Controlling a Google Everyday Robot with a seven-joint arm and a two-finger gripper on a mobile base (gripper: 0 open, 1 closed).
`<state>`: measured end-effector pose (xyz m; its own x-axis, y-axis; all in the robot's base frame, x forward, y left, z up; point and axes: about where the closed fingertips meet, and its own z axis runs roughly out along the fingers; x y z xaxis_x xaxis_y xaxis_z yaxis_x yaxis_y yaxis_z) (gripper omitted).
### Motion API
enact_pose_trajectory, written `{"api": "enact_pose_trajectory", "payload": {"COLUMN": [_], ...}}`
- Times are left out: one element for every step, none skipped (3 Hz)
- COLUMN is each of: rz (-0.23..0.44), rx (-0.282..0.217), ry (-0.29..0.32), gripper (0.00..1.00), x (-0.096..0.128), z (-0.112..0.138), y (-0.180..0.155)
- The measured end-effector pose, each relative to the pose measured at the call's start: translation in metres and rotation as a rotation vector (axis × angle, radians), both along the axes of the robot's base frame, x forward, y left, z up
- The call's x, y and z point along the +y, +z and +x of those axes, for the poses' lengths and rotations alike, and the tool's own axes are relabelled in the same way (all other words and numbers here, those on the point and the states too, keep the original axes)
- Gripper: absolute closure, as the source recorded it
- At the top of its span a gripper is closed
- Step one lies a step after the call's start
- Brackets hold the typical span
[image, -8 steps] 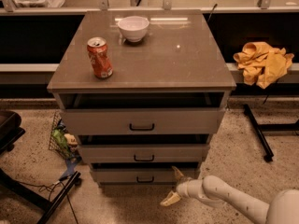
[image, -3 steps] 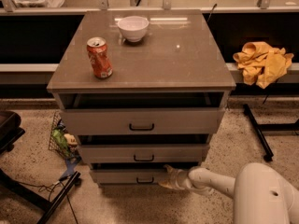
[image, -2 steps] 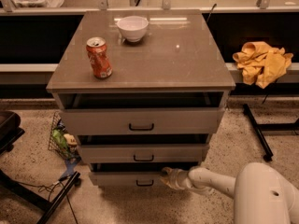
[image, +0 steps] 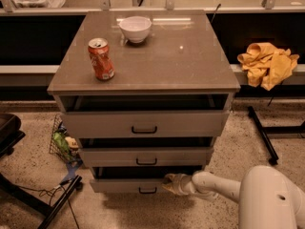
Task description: Open bottom drawer
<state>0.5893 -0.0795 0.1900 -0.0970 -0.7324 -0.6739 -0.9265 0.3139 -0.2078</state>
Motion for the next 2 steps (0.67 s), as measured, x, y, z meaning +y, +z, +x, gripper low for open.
{"api": "enact_pose_trajectory", "payload": {"rz": [0.000, 0.010], "rx": [0.000, 0.001], "ry": [0.000, 0.021], "gripper": [1.00, 1.00], "x": [0.000, -0.008], "z": [0.000, -0.019], "y": [0.000, 0.007]}}
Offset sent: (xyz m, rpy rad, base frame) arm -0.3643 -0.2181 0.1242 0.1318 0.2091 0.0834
